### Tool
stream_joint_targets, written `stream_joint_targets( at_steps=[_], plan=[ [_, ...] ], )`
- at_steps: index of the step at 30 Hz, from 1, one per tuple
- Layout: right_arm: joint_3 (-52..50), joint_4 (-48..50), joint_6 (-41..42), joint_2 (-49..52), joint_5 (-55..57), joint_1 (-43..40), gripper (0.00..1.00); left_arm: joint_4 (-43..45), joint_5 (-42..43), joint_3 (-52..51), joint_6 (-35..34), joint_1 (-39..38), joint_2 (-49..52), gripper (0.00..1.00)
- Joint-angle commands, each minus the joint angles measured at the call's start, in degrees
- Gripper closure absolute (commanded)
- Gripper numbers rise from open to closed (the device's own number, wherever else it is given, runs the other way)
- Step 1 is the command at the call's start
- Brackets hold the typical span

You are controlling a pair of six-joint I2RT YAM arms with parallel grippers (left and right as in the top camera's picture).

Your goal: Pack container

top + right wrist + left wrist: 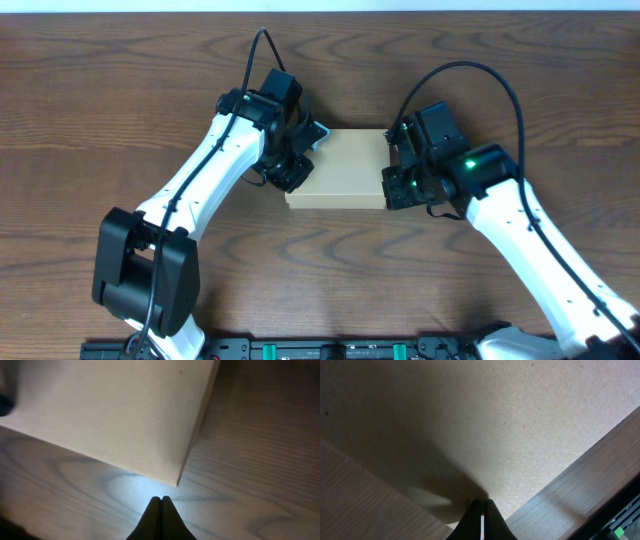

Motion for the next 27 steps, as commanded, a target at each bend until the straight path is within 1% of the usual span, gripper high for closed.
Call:
stream_joint_targets(
  at_steps=[1, 21, 27],
  plan=[
    [-1.4, 0.6, 0.8, 2.4, 2.7, 0.4, 0.98, 0.1, -2.3, -1.2, -0.6, 0.4, 0.6, 0.94],
    [-2.0, 3.6, 0.8, 12.7, 3.0, 0.4, 0.99, 0.1, -2.3, -1.2, -0.6, 0.4, 0.6, 0.94],
    [-1.5, 3.5, 0.8, 11.7, 3.0, 0.4, 0.99, 0.3, -2.4, -0.9, -1.2, 0.4, 0.5, 0.94]
  ],
)
